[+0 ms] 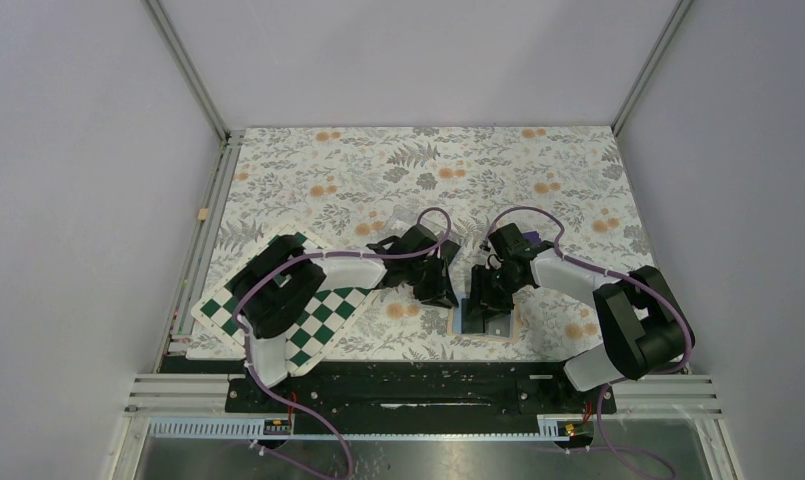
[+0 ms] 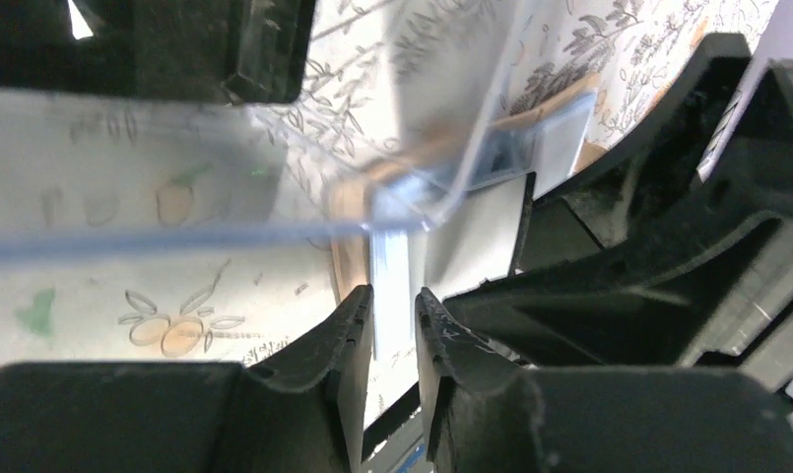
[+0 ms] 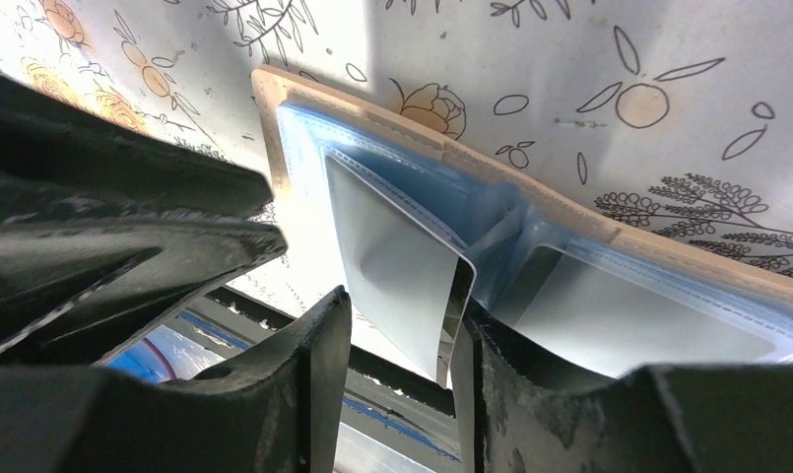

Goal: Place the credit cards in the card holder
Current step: Insert the credit card into the card holder.

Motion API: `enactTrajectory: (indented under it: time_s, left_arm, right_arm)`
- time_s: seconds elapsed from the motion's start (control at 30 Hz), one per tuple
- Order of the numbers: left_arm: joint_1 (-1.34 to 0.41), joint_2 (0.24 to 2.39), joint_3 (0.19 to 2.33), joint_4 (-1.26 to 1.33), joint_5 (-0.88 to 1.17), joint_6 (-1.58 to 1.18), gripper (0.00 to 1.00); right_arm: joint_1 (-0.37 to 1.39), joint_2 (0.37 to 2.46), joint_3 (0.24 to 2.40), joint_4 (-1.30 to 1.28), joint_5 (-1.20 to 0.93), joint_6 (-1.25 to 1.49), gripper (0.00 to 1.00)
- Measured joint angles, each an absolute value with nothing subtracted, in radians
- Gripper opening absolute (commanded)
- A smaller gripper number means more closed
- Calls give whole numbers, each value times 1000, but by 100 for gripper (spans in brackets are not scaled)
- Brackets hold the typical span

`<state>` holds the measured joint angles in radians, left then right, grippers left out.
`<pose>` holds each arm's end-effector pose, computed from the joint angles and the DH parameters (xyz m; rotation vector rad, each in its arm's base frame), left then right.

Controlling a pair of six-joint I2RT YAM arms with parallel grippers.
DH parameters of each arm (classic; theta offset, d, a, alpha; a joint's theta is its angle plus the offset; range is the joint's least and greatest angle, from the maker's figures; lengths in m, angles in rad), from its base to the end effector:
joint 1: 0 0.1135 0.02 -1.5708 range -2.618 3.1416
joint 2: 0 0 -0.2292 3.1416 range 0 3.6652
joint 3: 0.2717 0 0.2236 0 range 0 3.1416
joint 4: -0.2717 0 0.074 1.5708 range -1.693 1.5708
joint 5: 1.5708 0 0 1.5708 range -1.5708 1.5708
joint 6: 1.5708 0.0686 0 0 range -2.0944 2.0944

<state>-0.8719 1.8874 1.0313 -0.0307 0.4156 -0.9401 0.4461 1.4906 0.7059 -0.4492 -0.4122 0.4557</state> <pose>0.2132 -0.2967 0.1020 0.1149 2.8137 -1.1521 0.2062 0.1291 0.1031 -0.0898 2.9218 0.7662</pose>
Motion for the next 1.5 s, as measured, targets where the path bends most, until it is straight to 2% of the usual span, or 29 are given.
enactTrajectory:
  time_s: [0.1, 0.3, 0.77, 0.87, 1.1, 1.37, 1.5]
  left_arm:
    - [-875, 1844, 1030, -64, 402, -932, 16]
    - [-885, 1794, 1030, -47, 398, -935, 15]
    - [-902, 1904, 993, 97, 431, -1012, 17]
    - [-903, 1908, 993, 103, 430, -1021, 26]
    - [-908, 1908, 1054, -9, 371, -1013, 35]
    - [-924, 1933, 1144, -150, 315, -968, 27]
    - [-924, 1942, 1147, -142, 322, -968, 25]
  right_arm:
    - [446, 1491, 706, -450, -412, 455, 48]
    - [446, 1491, 707, -451, -413, 454, 49]
    - [446, 1490, 708, -453, -414, 453, 52]
    - [446, 1489, 708, -452, -421, 452, 57]
    - [446, 1478, 708, -456, -425, 452, 63]
    - [446, 1460, 709, -470, -430, 451, 81]
    - [446, 1426, 709, -489, -428, 452, 84]
